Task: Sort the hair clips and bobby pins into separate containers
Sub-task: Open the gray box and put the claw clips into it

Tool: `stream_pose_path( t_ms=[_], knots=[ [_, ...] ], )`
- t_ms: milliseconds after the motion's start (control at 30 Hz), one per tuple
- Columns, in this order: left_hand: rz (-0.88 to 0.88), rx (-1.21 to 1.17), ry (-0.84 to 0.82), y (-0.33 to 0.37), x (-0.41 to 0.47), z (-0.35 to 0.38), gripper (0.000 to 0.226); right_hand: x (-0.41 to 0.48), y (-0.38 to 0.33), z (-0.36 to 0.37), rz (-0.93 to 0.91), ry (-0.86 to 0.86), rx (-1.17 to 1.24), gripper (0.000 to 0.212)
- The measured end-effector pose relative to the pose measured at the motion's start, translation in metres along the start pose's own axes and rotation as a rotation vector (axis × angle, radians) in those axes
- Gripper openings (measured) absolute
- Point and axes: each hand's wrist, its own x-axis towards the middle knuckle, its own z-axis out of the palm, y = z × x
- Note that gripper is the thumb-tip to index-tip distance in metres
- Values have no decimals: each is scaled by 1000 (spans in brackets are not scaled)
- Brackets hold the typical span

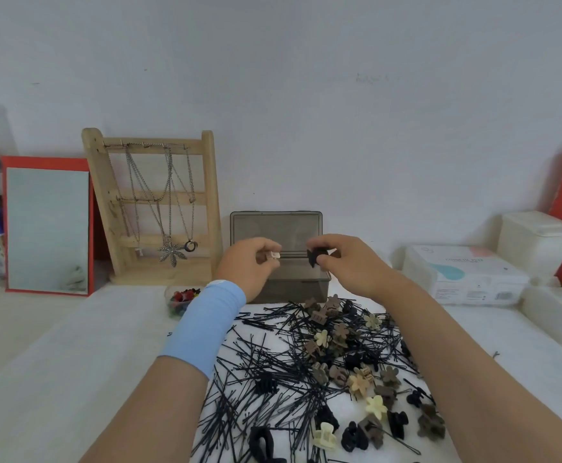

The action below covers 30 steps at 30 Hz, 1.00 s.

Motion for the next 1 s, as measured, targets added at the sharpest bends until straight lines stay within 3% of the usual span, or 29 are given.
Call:
stream_pose_path(
  t_ms=[133, 233, 367, 500, 700, 900, 1000],
  knots=[
    [9, 148, -119, -1, -1, 0, 36, 1, 5, 0, -57, -12, -99, 55],
    [64, 163, -87, 10, -4, -1, 25, 2, 2, -11, -31, 21, -211, 35],
    [149, 132, -306, 33, -10, 11, 16, -3, -5, -17, 123, -259, -495, 24],
    [218, 388, -533, 37, -16, 35, 24, -8, 0, -8, 129, -378, -648, 24],
    [233, 465, -547, 36, -15, 36, 34, -6, 11, -7, 175, -331, -668, 26],
    [177, 465, -503, 31, -16, 34, 18, -9, 12, -4, 152, -291, -600, 10],
    [133, 484, -507, 27, -14, 32, 13, -7, 9, -6, 148, -322, -567, 15]
  ],
)
